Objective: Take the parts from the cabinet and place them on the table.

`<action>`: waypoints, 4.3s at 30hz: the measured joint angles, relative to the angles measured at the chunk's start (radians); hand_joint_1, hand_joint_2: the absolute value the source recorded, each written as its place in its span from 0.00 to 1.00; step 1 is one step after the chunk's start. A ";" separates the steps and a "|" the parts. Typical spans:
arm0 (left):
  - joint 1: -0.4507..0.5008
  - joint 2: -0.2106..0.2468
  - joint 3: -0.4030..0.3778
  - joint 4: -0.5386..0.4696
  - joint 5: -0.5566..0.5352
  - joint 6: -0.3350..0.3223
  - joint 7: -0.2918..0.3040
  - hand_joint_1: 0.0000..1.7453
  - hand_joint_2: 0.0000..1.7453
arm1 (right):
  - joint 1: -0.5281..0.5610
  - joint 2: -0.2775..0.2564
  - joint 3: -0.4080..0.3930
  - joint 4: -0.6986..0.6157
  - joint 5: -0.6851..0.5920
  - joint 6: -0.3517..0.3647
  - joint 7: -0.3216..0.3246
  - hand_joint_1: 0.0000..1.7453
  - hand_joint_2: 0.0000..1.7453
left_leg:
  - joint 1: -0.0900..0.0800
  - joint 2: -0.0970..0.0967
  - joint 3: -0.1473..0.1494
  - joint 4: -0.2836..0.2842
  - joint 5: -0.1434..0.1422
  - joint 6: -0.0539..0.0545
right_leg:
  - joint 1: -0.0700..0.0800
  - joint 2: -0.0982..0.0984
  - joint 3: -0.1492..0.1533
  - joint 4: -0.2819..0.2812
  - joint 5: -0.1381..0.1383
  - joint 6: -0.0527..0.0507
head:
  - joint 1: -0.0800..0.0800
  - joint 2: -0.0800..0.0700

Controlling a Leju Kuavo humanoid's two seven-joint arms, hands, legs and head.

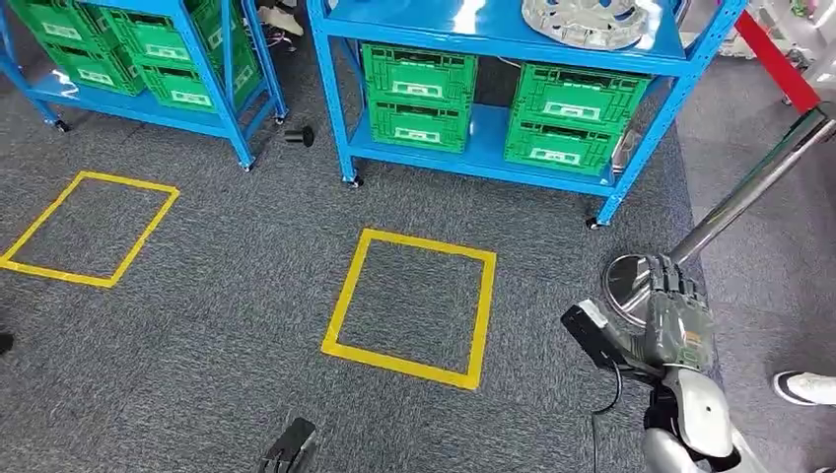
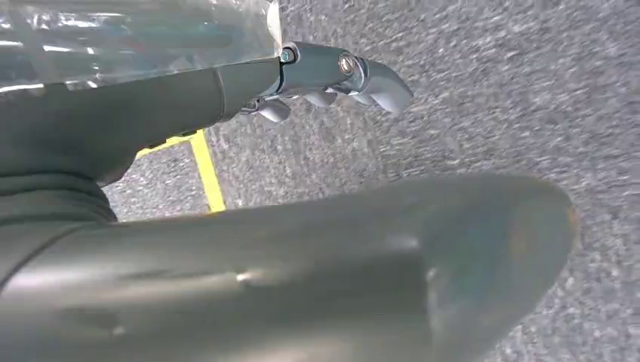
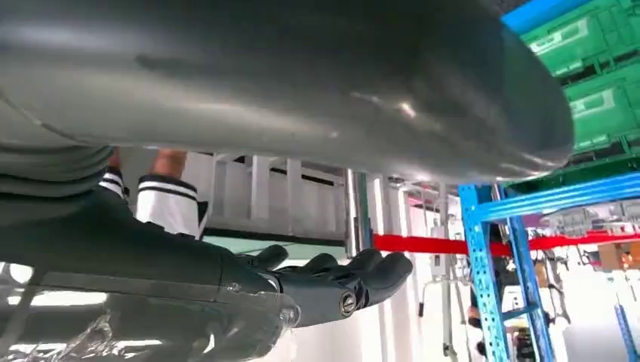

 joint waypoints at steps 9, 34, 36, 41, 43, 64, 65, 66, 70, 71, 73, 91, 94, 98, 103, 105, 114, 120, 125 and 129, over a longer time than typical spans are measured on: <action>-0.002 -0.002 -0.002 0.000 0.002 0.000 -0.003 0.00 0.00 | -0.002 0.002 0.002 0.001 0.001 -0.001 -0.004 0.00 0.00 | 0.002 0.003 -0.088 0.190 -0.099 -0.046 | 0.001 0.001 0.055 -0.044 -0.048 -0.051 | -0.012 0.000; 0.004 -0.003 -0.002 0.000 0.008 0.001 -0.013 0.00 0.00 | 0.004 0.003 0.007 -0.004 0.018 0.002 0.004 0.00 0.00 | -0.003 -0.004 0.002 0.009 -0.011 -0.009 | 0.012 0.003 0.022 -0.018 -0.018 -0.016 | 0.002 0.000; 0.009 -0.003 -0.001 0.000 0.017 0.003 -0.021 0.00 0.00 | 0.004 0.003 0.006 -0.009 0.026 0.005 0.006 0.00 0.00 | -0.001 -0.004 0.001 0.003 -0.012 -0.018 | 0.014 0.005 0.023 -0.025 -0.034 -0.026 | 0.002 0.000; 0.030 0.006 -0.001 0.001 0.039 0.007 -0.056 0.00 0.00 | 0.003 0.025 0.018 -0.024 0.060 0.027 0.014 0.00 0.00 | 0.001 -0.001 -0.059 0.148 -0.090 -0.042 | 0.002 0.004 0.057 -0.043 -0.047 -0.052 | -0.008 0.000; 0.042 0.011 -0.001 0.001 0.040 0.007 -0.060 0.00 0.00 | 0.006 0.034 0.026 -0.024 0.062 0.032 0.014 0.00 0.00 | 0.002 -0.001 -0.141 0.291 -0.127 -0.047 | 0.003 0.004 0.070 -0.043 -0.059 -0.053 | -0.011 0.000; 0.033 0.012 -0.002 0.004 0.017 0.006 -0.027 0.00 0.00 | 0.025 0.044 0.026 -0.041 0.058 0.035 0.023 0.00 0.00 | -0.006 -0.005 0.017 0.005 -0.020 0.000 | 0.015 0.001 0.015 0.005 -0.014 -0.023 | 0.001 0.000; 0.028 0.011 -0.002 0.003 0.016 0.007 -0.025 0.00 0.00 | 0.026 0.042 0.022 -0.043 0.056 0.033 0.023 0.00 0.00 | -0.004 -0.006 0.020 0.007 -0.023 -0.006 | 0.015 0.002 0.029 -0.025 -0.025 -0.027 | 0.001 0.000; 0.025 0.010 -0.002 0.003 0.015 0.007 -0.022 0.00 0.00 | 0.028 0.040 0.019 -0.043 0.054 0.033 0.024 0.00 0.00 | -0.001 -0.005 0.018 0.004 -0.022 -0.011 | 0.017 0.004 0.028 -0.024 -0.031 -0.028 | 0.002 0.000; 0.018 0.005 -0.004 0.002 0.015 0.008 -0.019 0.00 0.00 | 0.031 0.034 0.010 -0.050 0.052 0.031 0.024 0.00 0.00 | -0.001 -0.001 0.016 0.029 -0.049 -0.034 | 0.005 0.007 0.059 -0.054 -0.036 -0.047 | -0.002 0.000; 0.017 0.004 -0.005 0.002 0.016 0.008 -0.019 0.00 0.00 | 0.029 0.034 0.009 -0.050 0.051 0.031 0.024 0.00 0.00 | 0.001 -0.001 -0.015 0.092 -0.076 -0.037 | 0.005 0.006 0.066 -0.056 -0.039 -0.051 | -0.005 0.000; 0.018 0.004 -0.008 0.002 0.018 0.009 -0.018 0.00 0.00 | 0.033 0.034 0.008 -0.050 0.051 0.033 0.024 0.00 0.00 | 0.004 -0.001 -0.099 0.243 -0.121 -0.045 | 0.005 0.005 0.078 -0.056 -0.050 -0.054 | -0.008 0.000; 0.009 -0.005 -0.017 0.002 0.022 0.010 -0.009 0.00 0.00 | 0.014 0.023 -0.005 -0.038 0.018 0.021 0.000 0.00 0.00 | 0.002 -0.004 -0.006 0.007 0.000 0.016 | 0.005 0.005 -0.069 0.224 -0.140 -0.003 | -0.002 0.000; 0.008 -0.007 -0.017 0.002 0.022 0.010 -0.009 0.00 0.00 | 0.012 0.023 -0.006 -0.033 0.016 0.017 -0.002 0.00 0.00 | 0.001 -0.005 0.028 0.005 -0.025 0.009 | 0.010 0.005 0.015 0.005 -0.002 -0.022 | 0.000 0.000; 0.002 -0.010 -0.018 0.002 0.023 0.011 -0.006 0.00 0.00 | 0.007 0.020 -0.007 -0.031 0.014 0.009 -0.003 0.00 0.00 | 0.002 -0.003 0.032 -0.009 -0.030 -0.016 | 0.021 0.008 0.033 -0.030 -0.036 -0.035 | 0.004 0.000; -0.001 -0.010 -0.018 0.002 0.023 0.012 -0.005 0.00 0.00 | 0.005 0.019 -0.007 -0.031 0.014 0.004 -0.005 0.00 0.00 | 0.003 -0.001 -0.060 0.192 -0.117 -0.039 | 0.008 0.004 0.082 -0.062 -0.049 -0.057 | -0.010 0.000; 0.006 -0.009 -0.018 0.002 0.023 0.012 -0.004 0.00 0.00 | 0.008 0.019 -0.005 -0.030 0.013 0.004 -0.005 0.00 0.00 | 0.004 -0.001 -0.134 0.290 -0.120 -0.043 | 0.008 0.006 0.097 -0.060 -0.062 -0.057 | -0.010 0.000; 0.007 -0.009 -0.018 0.002 0.027 0.018 -0.006 0.00 0.00 | 0.008 0.019 -0.005 -0.027 0.014 0.000 0.001 0.00 0.00 | -0.004 -0.004 -0.051 0.007 0.042 -0.001 | 0.012 0.007 0.139 -0.066 -0.106 -0.020 | -0.018 0.000; 0.010 -0.010 -0.018 0.002 0.030 0.020 -0.014 0.00 0.00 | 0.019 0.016 -0.009 -0.030 0.025 0.000 0.012 0.00 0.00 | 0.004 -0.004 -0.020 -0.007 0.023 0.018 | 0.005 0.005 -0.051 0.242 -0.197 0.001 | -0.004 0.000; 0.032 -0.010 -0.019 0.002 0.030 0.023 -0.022 0.00 0.00 | 0.050 0.010 -0.010 -0.053 0.051 0.004 0.036 0.00 0.00 | 0.003 -0.005 0.025 -0.010 -0.019 0.003 | 0.005 0.001 0.016 0.000 -0.006 -0.010 | 0.001 0.000; 0.034 -0.010 -0.020 0.002 0.031 0.024 -0.028 0.00 0.00 | 0.061 0.007 -0.011 -0.075 0.058 0.011 0.044 0.00 0.00 | 0.003 -0.001 0.037 -0.019 -0.032 -0.023 | 0.015 0.008 0.039 -0.035 -0.039 -0.034 | 0.003 0.000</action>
